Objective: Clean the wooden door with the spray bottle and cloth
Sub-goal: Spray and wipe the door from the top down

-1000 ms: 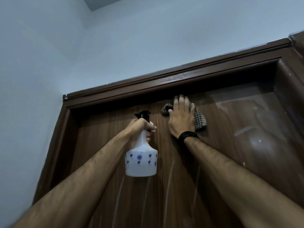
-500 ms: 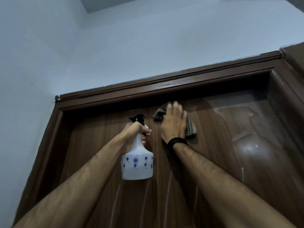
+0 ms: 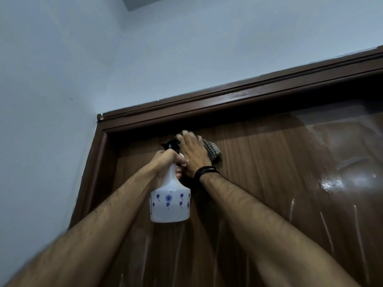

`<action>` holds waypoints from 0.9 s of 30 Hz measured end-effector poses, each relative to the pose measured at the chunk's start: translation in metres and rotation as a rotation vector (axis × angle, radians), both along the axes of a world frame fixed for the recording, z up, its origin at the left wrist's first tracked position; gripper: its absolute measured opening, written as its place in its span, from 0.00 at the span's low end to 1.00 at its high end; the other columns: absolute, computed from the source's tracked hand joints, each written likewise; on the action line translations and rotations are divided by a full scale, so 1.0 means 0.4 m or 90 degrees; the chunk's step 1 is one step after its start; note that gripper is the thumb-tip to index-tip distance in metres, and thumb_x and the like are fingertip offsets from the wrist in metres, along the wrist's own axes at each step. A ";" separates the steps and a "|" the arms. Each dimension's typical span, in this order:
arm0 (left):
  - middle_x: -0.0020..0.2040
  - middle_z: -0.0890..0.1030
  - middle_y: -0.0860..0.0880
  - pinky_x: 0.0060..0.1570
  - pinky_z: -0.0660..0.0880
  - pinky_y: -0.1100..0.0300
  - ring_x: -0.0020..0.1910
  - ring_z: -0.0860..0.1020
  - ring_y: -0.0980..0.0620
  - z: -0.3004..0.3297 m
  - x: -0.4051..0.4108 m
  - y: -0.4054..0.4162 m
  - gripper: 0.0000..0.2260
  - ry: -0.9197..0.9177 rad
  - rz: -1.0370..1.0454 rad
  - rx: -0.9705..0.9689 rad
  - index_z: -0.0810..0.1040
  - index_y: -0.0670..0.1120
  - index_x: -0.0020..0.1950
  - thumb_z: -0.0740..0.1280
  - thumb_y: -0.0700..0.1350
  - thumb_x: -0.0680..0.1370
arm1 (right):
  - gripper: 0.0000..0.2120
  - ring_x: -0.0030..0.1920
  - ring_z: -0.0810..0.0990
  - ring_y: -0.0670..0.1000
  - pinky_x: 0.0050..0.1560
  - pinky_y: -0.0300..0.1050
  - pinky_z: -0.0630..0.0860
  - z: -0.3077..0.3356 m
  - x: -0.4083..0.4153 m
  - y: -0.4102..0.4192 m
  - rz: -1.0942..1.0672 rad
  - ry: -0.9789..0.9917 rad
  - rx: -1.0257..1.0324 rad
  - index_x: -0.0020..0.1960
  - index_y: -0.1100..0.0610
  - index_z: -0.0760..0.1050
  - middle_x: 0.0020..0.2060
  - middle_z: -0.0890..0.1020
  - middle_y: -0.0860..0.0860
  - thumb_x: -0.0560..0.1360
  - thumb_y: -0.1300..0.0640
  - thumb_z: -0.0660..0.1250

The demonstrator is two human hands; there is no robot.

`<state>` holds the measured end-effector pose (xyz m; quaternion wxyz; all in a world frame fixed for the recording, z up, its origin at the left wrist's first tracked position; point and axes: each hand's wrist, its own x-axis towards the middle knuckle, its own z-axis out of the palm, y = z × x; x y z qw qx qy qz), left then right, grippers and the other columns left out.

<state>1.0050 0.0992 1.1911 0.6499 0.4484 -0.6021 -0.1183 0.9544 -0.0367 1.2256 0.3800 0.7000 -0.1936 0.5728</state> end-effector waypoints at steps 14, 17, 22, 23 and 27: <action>0.36 0.73 0.45 0.26 0.68 0.62 0.27 0.67 0.53 -0.041 -0.065 -0.110 0.07 0.021 -0.121 0.026 0.73 0.41 0.43 0.65 0.30 0.74 | 0.27 0.71 0.66 0.60 0.73 0.58 0.62 -0.033 -0.299 -0.141 0.053 -0.303 -0.002 0.76 0.59 0.64 0.71 0.68 0.58 0.78 0.62 0.62; 0.37 0.74 0.45 0.26 0.68 0.62 0.27 0.68 0.54 -0.057 -0.137 -0.146 0.07 0.009 -0.154 0.034 0.73 0.41 0.43 0.65 0.30 0.74 | 0.26 0.68 0.68 0.59 0.71 0.56 0.66 -0.069 -0.368 -0.163 0.141 -0.361 -0.042 0.76 0.59 0.65 0.68 0.68 0.59 0.78 0.66 0.58; 0.37 0.72 0.45 0.28 0.68 0.62 0.27 0.68 0.54 -0.100 -0.278 -0.197 0.09 -0.026 -0.202 0.080 0.73 0.43 0.40 0.65 0.30 0.74 | 0.37 0.67 0.67 0.58 0.70 0.55 0.68 -0.135 -0.508 -0.176 0.273 -0.619 -0.019 0.76 0.59 0.64 0.69 0.67 0.59 0.68 0.72 0.56; 0.37 0.72 0.45 0.29 0.68 0.62 0.28 0.69 0.54 -0.105 -0.303 -0.207 0.08 -0.034 -0.211 0.084 0.73 0.43 0.40 0.65 0.30 0.74 | 0.37 0.67 0.67 0.59 0.70 0.57 0.68 -0.150 -0.539 -0.187 0.264 -0.631 -0.012 0.77 0.59 0.64 0.69 0.67 0.59 0.67 0.72 0.56; 0.35 0.74 0.45 0.29 0.70 0.61 0.28 0.70 0.53 -0.108 -0.434 -0.242 0.07 -0.047 -0.250 0.087 0.74 0.42 0.44 0.66 0.30 0.73 | 0.36 0.67 0.67 0.61 0.71 0.57 0.66 -0.193 -0.695 -0.242 0.205 -0.617 -0.026 0.76 0.60 0.64 0.69 0.67 0.61 0.69 0.73 0.57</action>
